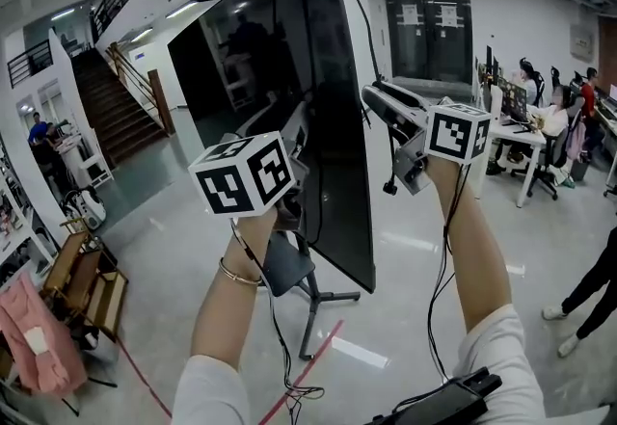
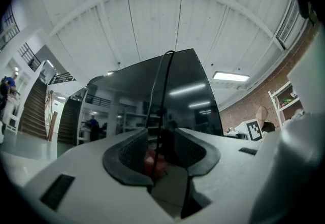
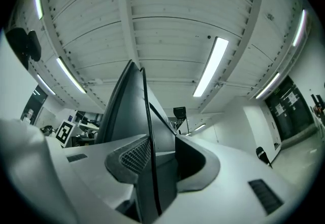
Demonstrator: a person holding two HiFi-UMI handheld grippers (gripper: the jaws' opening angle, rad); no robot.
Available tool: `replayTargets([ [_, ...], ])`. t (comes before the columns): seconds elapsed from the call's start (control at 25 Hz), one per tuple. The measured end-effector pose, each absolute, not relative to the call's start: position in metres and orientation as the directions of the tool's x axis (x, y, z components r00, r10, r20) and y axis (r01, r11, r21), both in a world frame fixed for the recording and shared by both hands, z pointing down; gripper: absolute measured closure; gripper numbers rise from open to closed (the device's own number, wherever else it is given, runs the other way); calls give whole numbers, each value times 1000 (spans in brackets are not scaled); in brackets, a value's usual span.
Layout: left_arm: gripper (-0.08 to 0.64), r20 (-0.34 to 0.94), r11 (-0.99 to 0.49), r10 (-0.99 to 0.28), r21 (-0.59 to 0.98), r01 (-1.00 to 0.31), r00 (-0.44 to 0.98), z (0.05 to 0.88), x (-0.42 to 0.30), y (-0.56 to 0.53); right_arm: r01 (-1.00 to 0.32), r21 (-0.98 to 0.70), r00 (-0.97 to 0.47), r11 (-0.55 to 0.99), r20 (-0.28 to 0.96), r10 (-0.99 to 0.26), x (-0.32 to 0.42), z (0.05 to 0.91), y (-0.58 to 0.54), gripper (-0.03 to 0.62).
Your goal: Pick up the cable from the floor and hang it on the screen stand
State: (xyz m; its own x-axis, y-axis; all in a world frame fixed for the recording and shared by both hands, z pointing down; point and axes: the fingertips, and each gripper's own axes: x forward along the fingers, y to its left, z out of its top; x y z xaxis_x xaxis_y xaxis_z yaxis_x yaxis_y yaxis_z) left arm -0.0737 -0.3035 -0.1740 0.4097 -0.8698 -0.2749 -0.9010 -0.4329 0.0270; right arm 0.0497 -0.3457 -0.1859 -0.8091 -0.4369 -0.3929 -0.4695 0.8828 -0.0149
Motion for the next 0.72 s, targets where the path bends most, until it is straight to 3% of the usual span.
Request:
replayTargets([
  [0.36, 394, -272, -384, -890, 14, -923, 366, -126, -62, -281, -568, -21, -729, 823, -452, -514, 97, -160, -316, 457],
  [0.72, 394, -180, -415, -900, 78, -906, 397, -59, -50, -260, -603, -104, -705, 791, -395, -589, 101, -102, -308, 449],
])
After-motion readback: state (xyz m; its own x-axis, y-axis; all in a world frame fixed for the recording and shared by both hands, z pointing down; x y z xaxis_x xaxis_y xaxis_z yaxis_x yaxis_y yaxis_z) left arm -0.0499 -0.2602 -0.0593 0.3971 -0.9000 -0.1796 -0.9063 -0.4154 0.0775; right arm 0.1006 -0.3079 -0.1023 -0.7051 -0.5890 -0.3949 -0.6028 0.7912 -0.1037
